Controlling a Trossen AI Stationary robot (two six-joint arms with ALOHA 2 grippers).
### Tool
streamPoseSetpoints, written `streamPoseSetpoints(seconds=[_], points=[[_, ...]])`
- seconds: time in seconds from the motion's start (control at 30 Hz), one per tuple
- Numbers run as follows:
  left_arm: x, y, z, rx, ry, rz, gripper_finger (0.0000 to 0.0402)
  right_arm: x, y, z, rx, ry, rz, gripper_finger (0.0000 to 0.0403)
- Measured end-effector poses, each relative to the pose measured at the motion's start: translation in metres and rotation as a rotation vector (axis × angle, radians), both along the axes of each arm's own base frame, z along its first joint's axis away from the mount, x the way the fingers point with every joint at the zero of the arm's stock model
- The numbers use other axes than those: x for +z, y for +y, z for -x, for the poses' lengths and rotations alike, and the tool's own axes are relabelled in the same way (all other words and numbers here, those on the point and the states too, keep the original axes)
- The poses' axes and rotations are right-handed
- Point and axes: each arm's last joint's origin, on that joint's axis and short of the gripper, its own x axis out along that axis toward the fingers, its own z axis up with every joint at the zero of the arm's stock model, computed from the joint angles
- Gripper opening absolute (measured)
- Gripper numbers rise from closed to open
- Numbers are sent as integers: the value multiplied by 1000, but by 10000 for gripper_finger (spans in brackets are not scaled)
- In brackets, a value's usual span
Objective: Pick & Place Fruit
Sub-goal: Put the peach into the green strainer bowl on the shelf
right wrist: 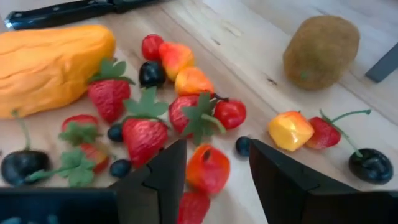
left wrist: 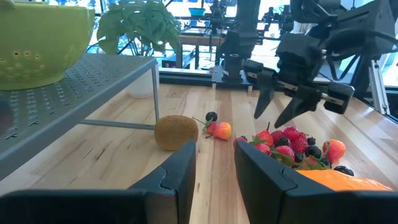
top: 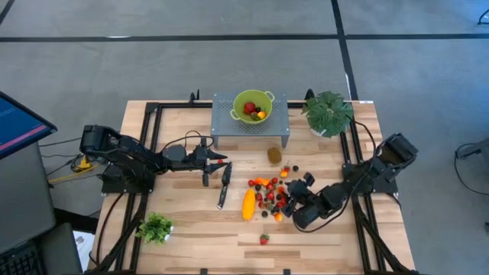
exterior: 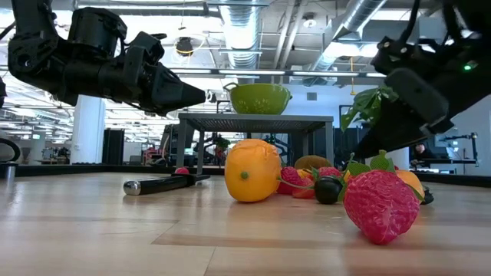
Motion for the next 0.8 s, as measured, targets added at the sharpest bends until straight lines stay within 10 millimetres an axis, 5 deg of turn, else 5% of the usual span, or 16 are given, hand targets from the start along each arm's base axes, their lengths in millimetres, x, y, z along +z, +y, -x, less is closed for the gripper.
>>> streamPoseSetpoints(seconds=[0.8], points=[[0, 0, 0, 4, 1, 0, 106, -1, -9, -5, 25, 67, -6, 7]])
